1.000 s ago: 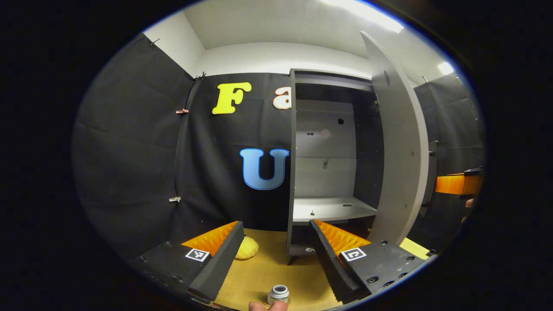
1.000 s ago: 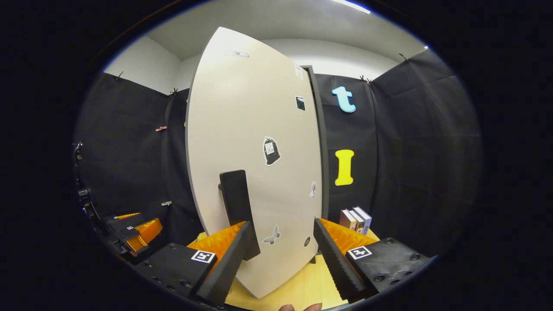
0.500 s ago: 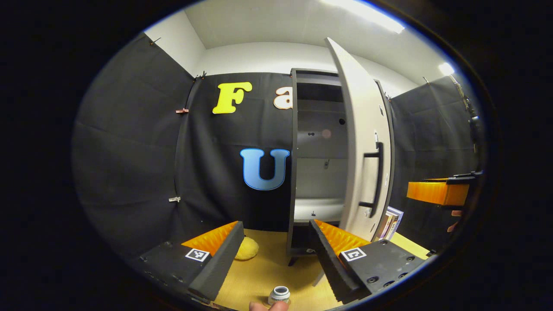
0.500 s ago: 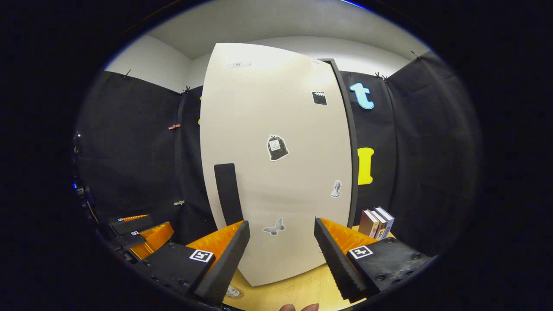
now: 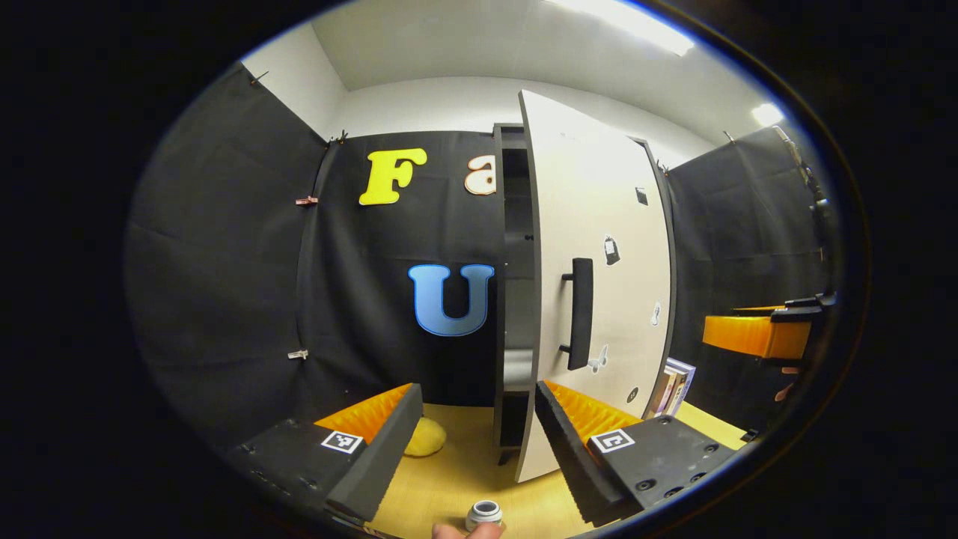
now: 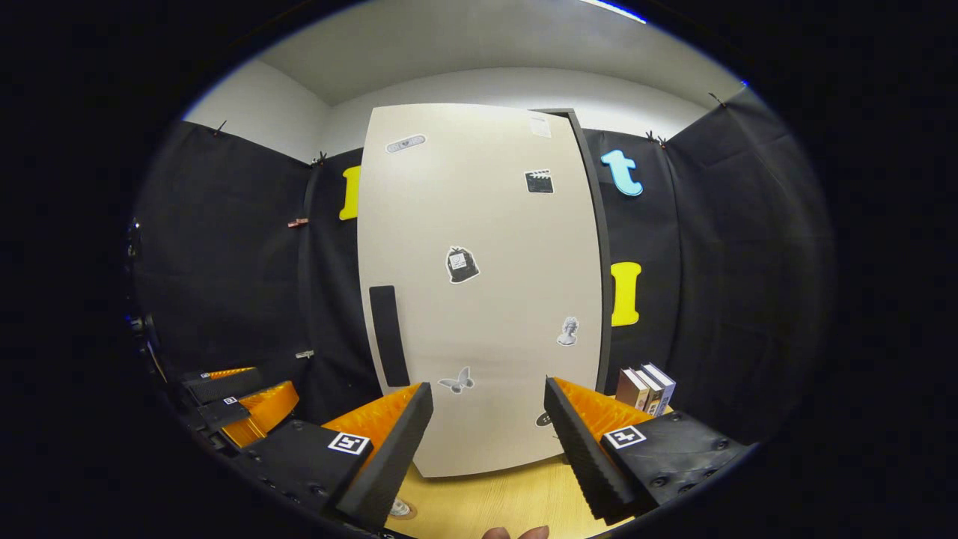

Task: Open the cabinet door with the right hand, grasp the bottle in the cabinet with the left hand and place it on the coaster, then close the cabinet door with the right hand.

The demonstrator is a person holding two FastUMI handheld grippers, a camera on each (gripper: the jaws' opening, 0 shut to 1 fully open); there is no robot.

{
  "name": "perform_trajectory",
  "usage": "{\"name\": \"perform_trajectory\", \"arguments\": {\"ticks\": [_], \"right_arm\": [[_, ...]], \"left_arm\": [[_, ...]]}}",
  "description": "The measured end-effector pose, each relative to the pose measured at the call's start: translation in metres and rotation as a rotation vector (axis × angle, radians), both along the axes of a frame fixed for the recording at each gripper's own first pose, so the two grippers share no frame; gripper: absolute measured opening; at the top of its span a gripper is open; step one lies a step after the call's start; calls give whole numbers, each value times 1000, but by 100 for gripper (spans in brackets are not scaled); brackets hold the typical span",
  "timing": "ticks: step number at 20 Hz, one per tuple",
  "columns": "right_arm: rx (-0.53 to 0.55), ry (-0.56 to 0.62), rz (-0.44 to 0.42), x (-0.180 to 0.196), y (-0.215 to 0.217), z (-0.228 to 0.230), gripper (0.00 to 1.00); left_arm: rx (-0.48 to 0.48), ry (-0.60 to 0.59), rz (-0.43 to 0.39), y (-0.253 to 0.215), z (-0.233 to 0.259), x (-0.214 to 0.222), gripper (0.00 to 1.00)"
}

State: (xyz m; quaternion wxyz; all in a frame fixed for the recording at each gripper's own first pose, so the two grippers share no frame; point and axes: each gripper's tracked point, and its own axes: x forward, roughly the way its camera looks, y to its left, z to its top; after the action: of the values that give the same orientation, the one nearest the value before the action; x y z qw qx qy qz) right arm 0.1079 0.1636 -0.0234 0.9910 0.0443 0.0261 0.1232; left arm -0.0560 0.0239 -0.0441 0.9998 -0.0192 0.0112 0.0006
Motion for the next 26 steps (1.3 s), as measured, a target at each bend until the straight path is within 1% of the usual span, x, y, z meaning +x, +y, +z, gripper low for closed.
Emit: {"name": "perform_trajectory", "arguments": {"ticks": [5,7,8,9,13,21,26], "right_arm": [[-27,-13,-25,-1,-10,0,97],[-30,-16,-38,1,-13,0,97],[-28,-18,-44,2,-13,1,97],[-27,-19,-51,3,-14,0,97],[-33,-19,-80,3,-20,0,97],[-60,-15,-131,3,-33,-5,97],[-62,-10,-140,1,-36,-7,97]], "left_arm": [[4,1,-21,-5,1,2,95],[6,1,-26,-5,2,5,94],[8,0,-27,-7,2,5,92],[9,0,-30,-8,3,5,95],[13,-7,-42,-15,5,5,94],[25,-21,-42,-24,9,8,95],[28,-15,-44,-30,8,8,94]]}}
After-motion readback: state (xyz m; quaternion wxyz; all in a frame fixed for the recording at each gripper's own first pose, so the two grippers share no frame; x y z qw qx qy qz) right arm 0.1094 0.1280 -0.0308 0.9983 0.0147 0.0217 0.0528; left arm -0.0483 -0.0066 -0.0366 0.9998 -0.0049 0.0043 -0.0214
